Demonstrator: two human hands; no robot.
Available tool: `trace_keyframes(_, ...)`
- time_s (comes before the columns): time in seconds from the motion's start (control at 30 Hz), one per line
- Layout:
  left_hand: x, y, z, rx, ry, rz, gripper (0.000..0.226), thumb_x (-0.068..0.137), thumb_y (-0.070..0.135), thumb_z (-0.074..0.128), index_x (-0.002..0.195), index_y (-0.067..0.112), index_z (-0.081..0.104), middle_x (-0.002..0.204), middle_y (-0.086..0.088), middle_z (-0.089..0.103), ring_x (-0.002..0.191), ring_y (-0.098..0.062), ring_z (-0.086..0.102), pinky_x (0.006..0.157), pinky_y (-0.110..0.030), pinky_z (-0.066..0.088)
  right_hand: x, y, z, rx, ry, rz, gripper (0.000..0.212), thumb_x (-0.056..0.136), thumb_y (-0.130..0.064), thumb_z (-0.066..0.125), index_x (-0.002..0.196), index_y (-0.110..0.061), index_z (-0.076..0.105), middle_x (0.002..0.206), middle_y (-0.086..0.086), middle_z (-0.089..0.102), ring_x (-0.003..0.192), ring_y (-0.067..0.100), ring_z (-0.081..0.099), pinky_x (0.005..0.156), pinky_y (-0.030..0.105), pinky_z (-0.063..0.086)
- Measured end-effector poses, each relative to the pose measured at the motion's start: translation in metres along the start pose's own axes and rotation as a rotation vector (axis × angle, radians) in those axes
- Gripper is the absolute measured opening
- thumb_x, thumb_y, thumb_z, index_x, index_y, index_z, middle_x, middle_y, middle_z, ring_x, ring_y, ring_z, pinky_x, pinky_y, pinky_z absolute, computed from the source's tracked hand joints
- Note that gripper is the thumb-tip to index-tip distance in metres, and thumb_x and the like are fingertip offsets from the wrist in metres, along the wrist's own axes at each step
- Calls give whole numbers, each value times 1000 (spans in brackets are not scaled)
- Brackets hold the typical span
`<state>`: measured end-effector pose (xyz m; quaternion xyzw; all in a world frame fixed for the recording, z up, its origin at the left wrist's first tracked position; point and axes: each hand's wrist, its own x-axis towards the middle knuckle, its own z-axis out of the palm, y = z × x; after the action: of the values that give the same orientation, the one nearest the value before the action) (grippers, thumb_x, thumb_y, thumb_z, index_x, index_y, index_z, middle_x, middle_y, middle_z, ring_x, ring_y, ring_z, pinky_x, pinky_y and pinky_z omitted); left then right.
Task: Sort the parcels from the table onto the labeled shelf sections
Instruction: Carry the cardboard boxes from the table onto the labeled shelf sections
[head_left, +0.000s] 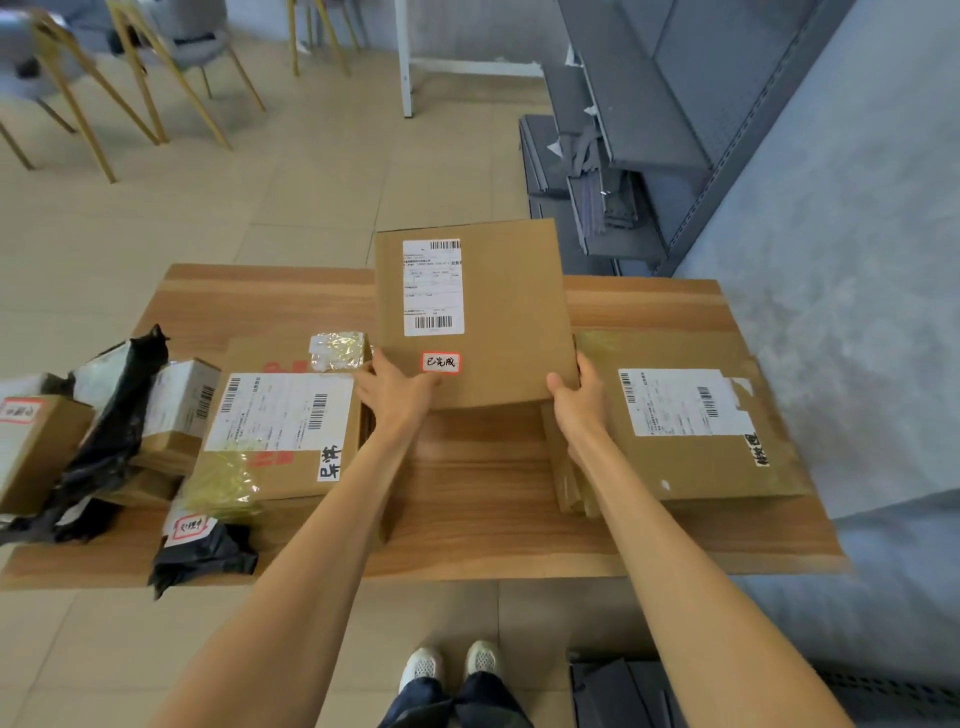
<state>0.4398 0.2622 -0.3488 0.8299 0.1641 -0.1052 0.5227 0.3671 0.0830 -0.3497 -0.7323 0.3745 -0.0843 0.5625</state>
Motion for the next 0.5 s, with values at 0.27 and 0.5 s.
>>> trace_keyframes(0.27,13,43,-35,-318,-55,191,68,61,37,86,113,14,49,121,-11,57,105,-20,62,86,-36,55,-1,-58,-43,128,-60,-169,39,93,-6,58,132,-14,57,120,-2,66,107,11,60,93,24,45)
trace_keyframes(0.5,8,71,-47,-542,-163,246,65,80,27,79,129,21,37,117,-8,63,99,-24,68,75,-33,55,-7,-76,-60,185,-76,-229,42,92,-7,62,133,-13,56,113,-8,64,103,6,60,77,10,45)
